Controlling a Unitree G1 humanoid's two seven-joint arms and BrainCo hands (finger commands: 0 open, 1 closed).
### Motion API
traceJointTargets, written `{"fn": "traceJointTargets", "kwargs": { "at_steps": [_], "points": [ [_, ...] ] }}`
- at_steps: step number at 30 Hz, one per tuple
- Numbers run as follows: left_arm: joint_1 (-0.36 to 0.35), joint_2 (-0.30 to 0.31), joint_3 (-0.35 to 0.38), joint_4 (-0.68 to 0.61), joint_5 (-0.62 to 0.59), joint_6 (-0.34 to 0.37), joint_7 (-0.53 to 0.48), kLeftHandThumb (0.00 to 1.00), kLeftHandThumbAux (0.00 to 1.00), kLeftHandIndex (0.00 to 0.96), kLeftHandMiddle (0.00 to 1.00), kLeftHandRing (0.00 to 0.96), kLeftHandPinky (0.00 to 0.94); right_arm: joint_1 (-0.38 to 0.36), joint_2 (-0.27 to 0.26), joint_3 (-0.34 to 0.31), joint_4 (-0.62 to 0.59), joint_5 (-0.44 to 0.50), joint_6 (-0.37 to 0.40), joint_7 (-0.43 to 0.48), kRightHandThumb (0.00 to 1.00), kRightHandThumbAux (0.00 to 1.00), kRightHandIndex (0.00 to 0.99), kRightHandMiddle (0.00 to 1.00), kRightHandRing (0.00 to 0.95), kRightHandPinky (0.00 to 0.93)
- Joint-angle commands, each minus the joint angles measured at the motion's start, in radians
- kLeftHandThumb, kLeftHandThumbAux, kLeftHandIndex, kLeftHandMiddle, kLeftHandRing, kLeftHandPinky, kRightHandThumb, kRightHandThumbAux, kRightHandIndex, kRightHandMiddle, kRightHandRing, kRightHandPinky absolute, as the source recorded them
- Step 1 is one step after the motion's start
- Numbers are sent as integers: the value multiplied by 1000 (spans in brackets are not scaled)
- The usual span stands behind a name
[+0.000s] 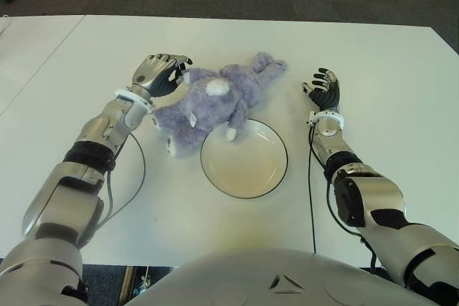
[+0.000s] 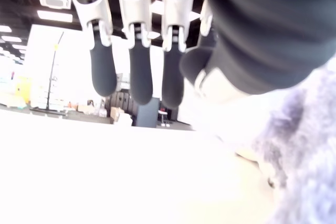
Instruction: Put the doll into the plate.
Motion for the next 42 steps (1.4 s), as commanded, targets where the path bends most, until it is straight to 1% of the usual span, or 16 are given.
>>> {"fn": "traceJointTargets", "kwargs": {
  "at_steps": [1, 5, 7, 14, 15, 16, 18, 25, 31, 32, 33, 37, 40, 41, 42],
  "points": [
    [24, 10, 22, -44, 20, 28, 15, 705, 710, 437, 789, 782, 785, 157, 44, 5, 102, -5, 111, 8, 391, 873, 182, 279, 298, 305],
    [20, 14, 43, -118, 17, 57, -11, 705, 711, 436, 789, 785, 790, 159, 43, 8, 102, -8, 106, 12, 393, 877, 189, 280, 301, 294],
    [13, 14, 52, -145, 17, 70, -24, 705, 711, 436, 792, 791, 801, 159, 43, 10, 102, -10, 104, 13, 398, 881, 200, 276, 286, 263],
    [-18, 15, 65, -172, 17, 81, -38, 706, 711, 435, 801, 809, 834, 159, 44, 9, 102, -8, 108, 14, 382, 876, 194, 258, 267, 248],
    [-26, 12, 68, -170, 14, 79, -37, 706, 711, 435, 801, 809, 834, 158, 44, 7, 102, -6, 107, 16, 381, 876, 194, 257, 266, 248],
    [-31, 9, 70, -168, 13, 78, -36, 706, 711, 435, 801, 806, 818, 158, 44, 5, 102, -4, 107, 17, 382, 877, 192, 260, 272, 275],
    [-36, 2, 77, -165, 6, 75, -31, 707, 711, 435, 799, 800, 799, 158, 43, 3, 102, -1, 106, 19, 388, 875, 192, 266, 284, 293],
    [-58, -15, 95, -161, -27, 54, -30, 708, 710, 435, 790, 792, 782, 157, 45, 6, 102, -5, 108, 7, 412, 867, 199, 276, 295, 289],
    [-67, -12, 91, -163, -21, 36, -31, 708, 710, 435, 793, 798, 793, 157, 47, 6, 102, -6, 113, 2, 413, 865, 190, 268, 285, 275],
    [-68, -9, 89, -163, -17, 32, -32, 708, 710, 435, 796, 806, 819, 156, 47, 5, 102, -4, 112, 3, 419, 867, 194, 272, 286, 279],
    [-69, -8, 87, -163, -15, 30, -35, 708, 710, 435, 797, 807, 823, 156, 48, 4, 102, -3, 112, 2, 421, 867, 195, 273, 287, 280],
    [-66, -10, 87, -161, -17, 26, -41, 709, 709, 436, 802, 808, 825, 156, 49, 3, 102, -3, 112, -2, 432, 866, 198, 284, 300, 294],
    [-55, -15, 94, -157, -36, 19, -52, 710, 708, 438, 815, 811, 829, 157, 48, 6, 102, -7, 112, -7, 441, 863, 196, 348, 371, 359],
    [-56, -14, 95, -156, -38, 19, -55, 710, 708, 439, 824, 825, 854, 157, 48, 7, 102, -7, 112, -7, 446, 863, 194, 358, 378, 351],
    [-57, -14, 95, -156, -38, 18, -57, 710, 708, 439, 826, 828, 858, 157, 48, 8, 103, -8, 112, -7, 447, 863, 194, 360, 380, 350]
  ]
}}
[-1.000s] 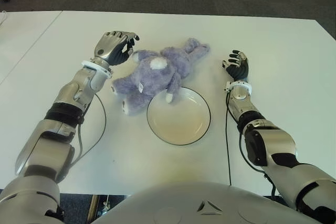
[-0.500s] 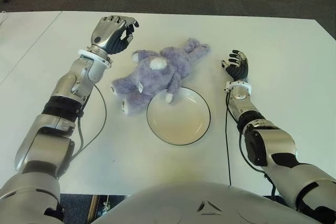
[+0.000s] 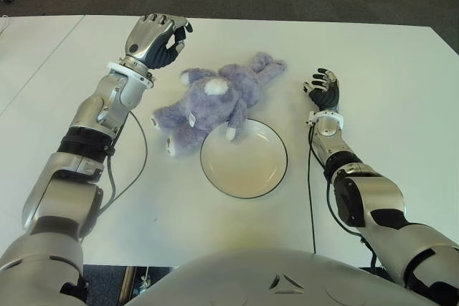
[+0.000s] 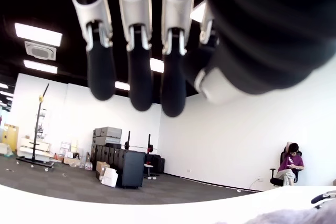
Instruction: Put the doll into the plate.
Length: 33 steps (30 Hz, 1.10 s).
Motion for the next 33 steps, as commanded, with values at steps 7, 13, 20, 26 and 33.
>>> {"fn": "traceJointTargets", "kwargs": {
  "at_steps": [7, 13, 20, 26, 33],
  "points": [
    [17, 20, 0, 4, -13, -13, -100, 706, 707, 432, 702, 693, 654, 158, 47, -7, 102, 8, 104, 22, 456, 869, 212, 341, 353, 306],
    [46, 85, 15, 14, -76, -53, -257, 109, 487, 1, 93, 208, 240, 160, 48, -5, 101, 5, 93, 22, 447, 868, 214, 346, 367, 343],
    [57, 103, 26, 14, -154, -83, -378, 56, 409, 0, 0, 126, 189, 165, 48, -3, 101, 0, 80, 7, 930, 655, 232, 469, 425, 406],
    [94, 138, 41, -13, -271, -55, -568, 1, 316, 0, 0, 52, 82, 166, 48, 1, 102, -5, 78, -4, 935, 651, 232, 473, 455, 422],
    [141, 173, 61, -67, -344, 7, -720, 0, 274, 0, 0, 0, 1, 167, 48, -2, 101, -2, 74, -7, 936, 650, 242, 475, 470, 433]
  ]
}}
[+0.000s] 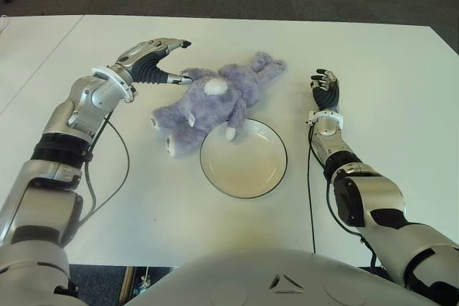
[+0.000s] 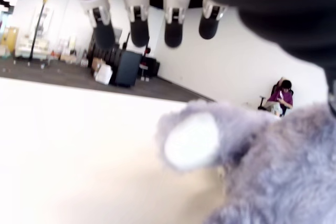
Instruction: Put the doll into the plate.
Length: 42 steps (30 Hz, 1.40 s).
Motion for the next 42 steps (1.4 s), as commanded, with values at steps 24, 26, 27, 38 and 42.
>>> {"fn": "traceJointTargets", "kwargs": {
  "at_steps": [24, 26, 27, 38, 42],
  "points": [
    [150, 56, 80, -240, -110, 245, -279, 0, 226, 0, 0, 0, 0, 170, 39, 2, 105, -7, 81, 18, 936, 649, 235, 475, 483, 451],
    [143, 46, 73, -236, -104, 250, -275, 0, 224, 0, 0, 0, 0, 169, 39, 0, 105, -4, 81, 20, 936, 650, 230, 474, 470, 439],
    [141, 42, 70, -235, -102, 253, -274, 0, 224, 0, 0, 0, 0, 169, 39, -1, 105, -3, 81, 21, 935, 650, 227, 473, 464, 433],
    [69, -14, 9, -149, -35, 221, -247, 0, 217, 0, 0, 0, 0, 169, 41, -9, 104, 1, 75, 15, 936, 650, 235, 474, 470, 451],
    [35, -35, -6, -96, -36, 187, -258, 0, 228, 0, 0, 0, 0, 168, 42, -13, 104, 5, 73, 17, 848, 683, 395, 470, 492, 460]
  ]
}}
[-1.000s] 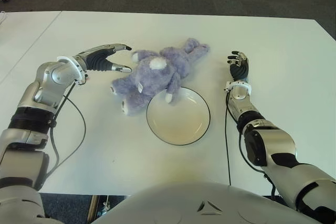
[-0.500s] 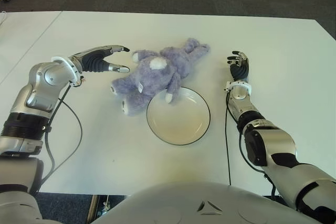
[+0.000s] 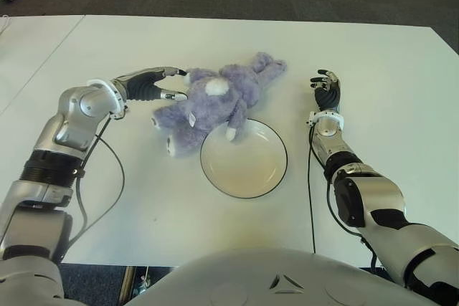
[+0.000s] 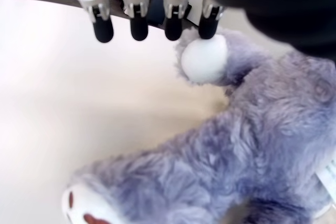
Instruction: Put the doll into the plate.
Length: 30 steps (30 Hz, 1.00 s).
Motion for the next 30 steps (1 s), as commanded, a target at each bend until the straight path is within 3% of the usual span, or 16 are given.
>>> {"fn": "traceJointTargets", "kwargs": {
  "at_steps": [1, 13, 16, 30],
  "points": [
    [-60, -42, -42, 90, 19, -49, -17, 0, 238, 0, 0, 0, 0, 167, 45, -12, 104, 10, 75, 19, 839, 686, 411, 469, 475, 429],
    [-75, -87, -72, 161, 2, -165, -27, 0, 257, 0, 0, 0, 0, 167, 49, -30, 103, 17, 70, 34, 836, 688, 416, 467, 455, 394],
    [-45, -85, -70, 153, -12, -175, -33, 0, 254, 0, 0, 0, 0, 168, 50, -30, 103, 15, 72, 34, 830, 695, 369, 526, 434, 388],
    [92, -59, -45, 47, -35, -259, -9, 0, 248, 0, 0, 0, 0, 169, 51, -37, 102, 21, 67, 35, 826, 698, 370, 481, 344, 300]
  ]
}}
